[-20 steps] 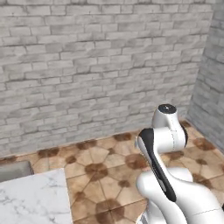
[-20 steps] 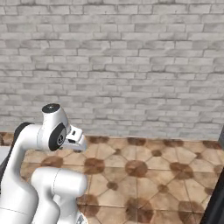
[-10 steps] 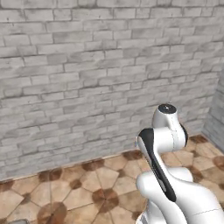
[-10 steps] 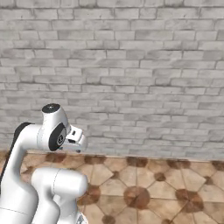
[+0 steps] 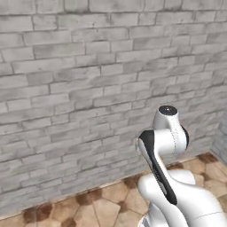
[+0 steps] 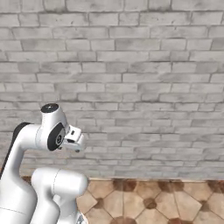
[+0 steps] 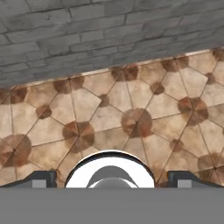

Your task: Place one of the steaks on the plate and the other in the bowl. Then place the bowl in the fridge.

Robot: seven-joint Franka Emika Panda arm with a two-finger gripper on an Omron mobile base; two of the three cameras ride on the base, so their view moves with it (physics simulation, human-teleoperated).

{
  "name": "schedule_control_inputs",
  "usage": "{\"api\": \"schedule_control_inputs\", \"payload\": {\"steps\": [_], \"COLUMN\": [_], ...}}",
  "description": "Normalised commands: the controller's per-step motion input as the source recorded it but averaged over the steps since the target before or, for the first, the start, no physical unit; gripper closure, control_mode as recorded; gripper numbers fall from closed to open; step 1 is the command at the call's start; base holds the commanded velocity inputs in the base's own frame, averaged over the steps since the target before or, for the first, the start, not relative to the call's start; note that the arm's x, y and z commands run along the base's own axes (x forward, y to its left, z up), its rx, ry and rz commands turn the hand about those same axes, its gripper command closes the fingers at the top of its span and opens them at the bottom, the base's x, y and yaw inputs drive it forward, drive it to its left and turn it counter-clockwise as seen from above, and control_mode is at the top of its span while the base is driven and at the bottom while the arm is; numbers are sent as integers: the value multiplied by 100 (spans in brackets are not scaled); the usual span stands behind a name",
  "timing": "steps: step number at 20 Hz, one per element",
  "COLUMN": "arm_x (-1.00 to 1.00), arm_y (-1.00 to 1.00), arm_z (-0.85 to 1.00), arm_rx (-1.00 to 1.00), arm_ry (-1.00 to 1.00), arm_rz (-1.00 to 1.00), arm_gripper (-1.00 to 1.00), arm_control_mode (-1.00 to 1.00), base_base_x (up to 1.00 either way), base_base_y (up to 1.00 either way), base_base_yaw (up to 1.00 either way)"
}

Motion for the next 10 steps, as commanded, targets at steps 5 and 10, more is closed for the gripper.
{"api": "schedule_control_inputs", "payload": {"steps": [5, 10], "arm_x": [0, 0], "arm_y": [0, 0], "arm_z": [0, 0], "arm_rx": [0, 0], "arm_ry": [0, 0], "arm_rz": [0, 0], "arm_gripper": [-100, -100], "arm_control_mode": [100, 100], "base_base_x": [96, 30], "base_base_y": [-34, 0], "base_base_yaw": [-51, -85]}}
